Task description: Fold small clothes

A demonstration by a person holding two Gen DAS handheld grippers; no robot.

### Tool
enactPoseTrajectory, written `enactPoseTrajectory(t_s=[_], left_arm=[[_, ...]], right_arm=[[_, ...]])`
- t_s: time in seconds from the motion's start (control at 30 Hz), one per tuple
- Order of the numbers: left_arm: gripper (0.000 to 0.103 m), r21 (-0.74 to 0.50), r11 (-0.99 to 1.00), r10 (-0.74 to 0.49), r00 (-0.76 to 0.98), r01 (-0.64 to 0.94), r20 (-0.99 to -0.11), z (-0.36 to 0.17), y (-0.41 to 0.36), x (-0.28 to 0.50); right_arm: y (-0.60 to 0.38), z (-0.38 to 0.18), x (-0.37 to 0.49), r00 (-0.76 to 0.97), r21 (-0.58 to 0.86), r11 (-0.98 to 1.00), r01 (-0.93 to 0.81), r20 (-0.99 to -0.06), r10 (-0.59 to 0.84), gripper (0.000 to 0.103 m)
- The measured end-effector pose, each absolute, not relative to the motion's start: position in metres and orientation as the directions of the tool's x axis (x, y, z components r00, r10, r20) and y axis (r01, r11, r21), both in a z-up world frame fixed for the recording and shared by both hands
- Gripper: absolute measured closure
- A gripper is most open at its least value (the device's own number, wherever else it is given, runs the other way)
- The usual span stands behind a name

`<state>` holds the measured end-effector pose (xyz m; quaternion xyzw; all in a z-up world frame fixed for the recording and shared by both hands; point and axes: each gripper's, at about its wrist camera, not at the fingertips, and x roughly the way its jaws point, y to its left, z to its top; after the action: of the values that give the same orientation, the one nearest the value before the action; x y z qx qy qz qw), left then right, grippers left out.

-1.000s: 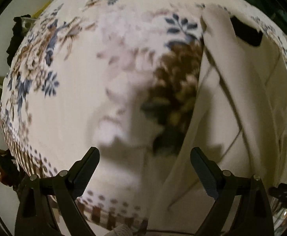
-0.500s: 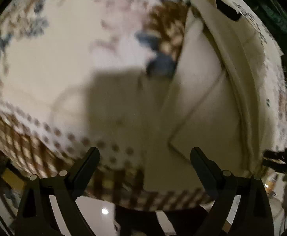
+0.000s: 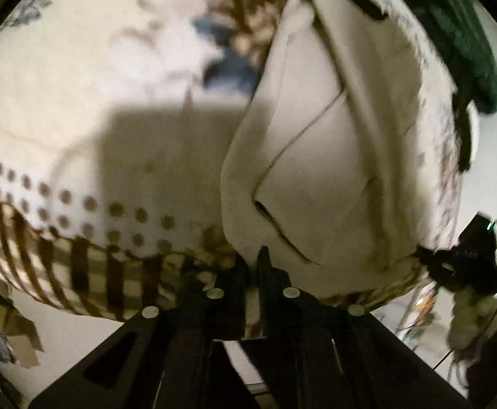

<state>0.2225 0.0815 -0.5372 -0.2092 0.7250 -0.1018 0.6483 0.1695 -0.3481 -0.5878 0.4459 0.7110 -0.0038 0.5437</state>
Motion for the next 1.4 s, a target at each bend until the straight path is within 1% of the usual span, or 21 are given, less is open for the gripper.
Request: enactPoseTrajectory(t_s=[0.13,0.2,0.3,0.33,0.37,0.4,0.43,0.47,0.5,0.57,0.6,0.63,0.8,0.97,1.0,1.03,1.07,1.1,1.13,1.27,1.4], left_arm=[[0.1,-0.476,0.854,-0.483,0.024,-0.21,-0.875,-0.503,0.099,0.263],[0.1,-0.509,0.834,-0.504,0.081,-0.211,-0.86,-0.491,0.096,0.297],[0.099,-0.539,0.823,-0.52,0.147,-0.177,-0.842,-0.493,0.084,0.354],[0.096,-0.544,0.819,-0.519,0.168,-0.184,-0.838,-0.499,0.087,0.372],[0.096,-0.556,0.811,-0.526,0.189,-0.181,-0.829,-0.505,0.086,0.389],[0.096,-0.562,0.807,-0.529,0.2,-0.181,-0.825,-0.509,0.088,0.405],[0.092,-0.554,0.806,-0.518,0.203,-0.208,-0.831,-0.513,0.093,0.421],[0.087,-0.563,0.796,-0.524,0.213,-0.224,-0.825,-0.515,0.092,0.422],[0.082,-0.592,0.769,-0.541,0.249,-0.239,-0.803,-0.515,0.099,0.426],[0.045,-0.595,0.767,-0.531,0.284,-0.239,-0.798,-0.512,0.107,0.419],[0.04,-0.588,0.774,-0.521,0.292,-0.235,-0.802,-0.512,0.109,0.416],[0.039,-0.581,0.781,-0.514,0.295,-0.228,-0.806,-0.514,0.111,0.412],[0.039,-0.498,0.852,-0.468,0.196,-0.158,-0.862,-0.541,0.093,0.402],[0.041,-0.449,0.893,-0.439,0.161,-0.033,-0.884,-0.555,0.053,0.414],[0.046,-0.433,0.901,-0.426,0.168,-0.006,-0.889,-0.557,0.043,0.418],[0.085,-0.427,0.904,-0.423,0.175,0.016,-0.889,-0.558,0.038,0.42],[0.098,-0.408,0.912,-0.408,0.159,0.035,-0.899,-0.562,0.031,0.423],[0.098,-0.392,0.919,-0.393,0.158,0.042,-0.906,-0.562,0.029,0.424],[0.098,-0.389,0.92,-0.391,0.172,0.044,-0.904,-0.561,0.029,0.424],[0.099,-0.417,0.908,-0.412,0.243,0.032,-0.878,-0.537,0.048,0.418],[0.099,-0.441,0.898,-0.429,0.25,0.009,-0.868,-0.533,0.063,0.423]], right_arm=[[-0.363,-0.546,0.194,0.086,0.553,0.542,0.633,-0.746,0.66,0.097],[-0.371,-0.528,0.224,0.148,0.593,0.513,0.62,-0.731,0.666,0.097],[-0.381,-0.526,0.276,0.208,0.616,0.515,0.596,-0.738,0.642,0.097],[-0.384,-0.526,0.29,0.223,0.616,0.515,0.596,-0.743,0.631,0.096],[-0.384,-0.527,0.304,0.243,0.619,0.507,0.6,-0.745,0.622,0.091],[-0.392,-0.528,0.317,0.257,0.618,0.495,0.61,-0.746,0.614,0.074],[-0.4,-0.529,0.322,0.271,0.623,0.485,0.614,-0.743,0.611,0.065],[-0.406,-0.523,0.328,0.29,0.625,0.49,0.607,-0.749,0.596,0.047],[-0.401,-0.523,0.326,0.291,0.615,0.516,0.596,-0.764,0.576,0.042],[-0.397,-0.522,0.324,0.27,0.583,0.593,0.556,-0.801,0.534,0.042],[-0.393,-0.519,0.323,0.245,0.55,0.643,0.533,-0.828,0.505,0.042],[-0.388,-0.523,0.323,0.227,0.528,0.675,0.516,-0.844,0.486,0.042],[-0.373,-0.553,0.31,0.145,0.432,0.785,0.443,-0.899,0.413,0.042],[-0.366,-0.592,0.334,0.117,0.401,0.8,0.447,-0.913,0.392,0.042],[-0.365,-0.601,0.339,0.105,0.405,0.794,0.453,-0.909,0.404,0.042],[-0.364,-0.606,0.342,0.097,0.413,0.786,0.459,-0.903,0.418,0.043],[-0.36,-0.614,0.349,0.097,0.42,0.781,0.462,-0.9,0.426,0.06],[-0.358,-0.613,0.352,0.103,0.417,0.786,0.457,-0.902,0.418,0.092],[-0.355,-0.611,0.355,0.109,0.406,0.799,0.444,-0.909,0.402,0.1],[-0.354,-0.57,0.354,0.214,0.385,0.831,0.402,-0.922,0.323,0.1],[-0.362,-0.557,0.357,0.251,0.365,0.829,0.424,-0.927,0.279,0.1]])
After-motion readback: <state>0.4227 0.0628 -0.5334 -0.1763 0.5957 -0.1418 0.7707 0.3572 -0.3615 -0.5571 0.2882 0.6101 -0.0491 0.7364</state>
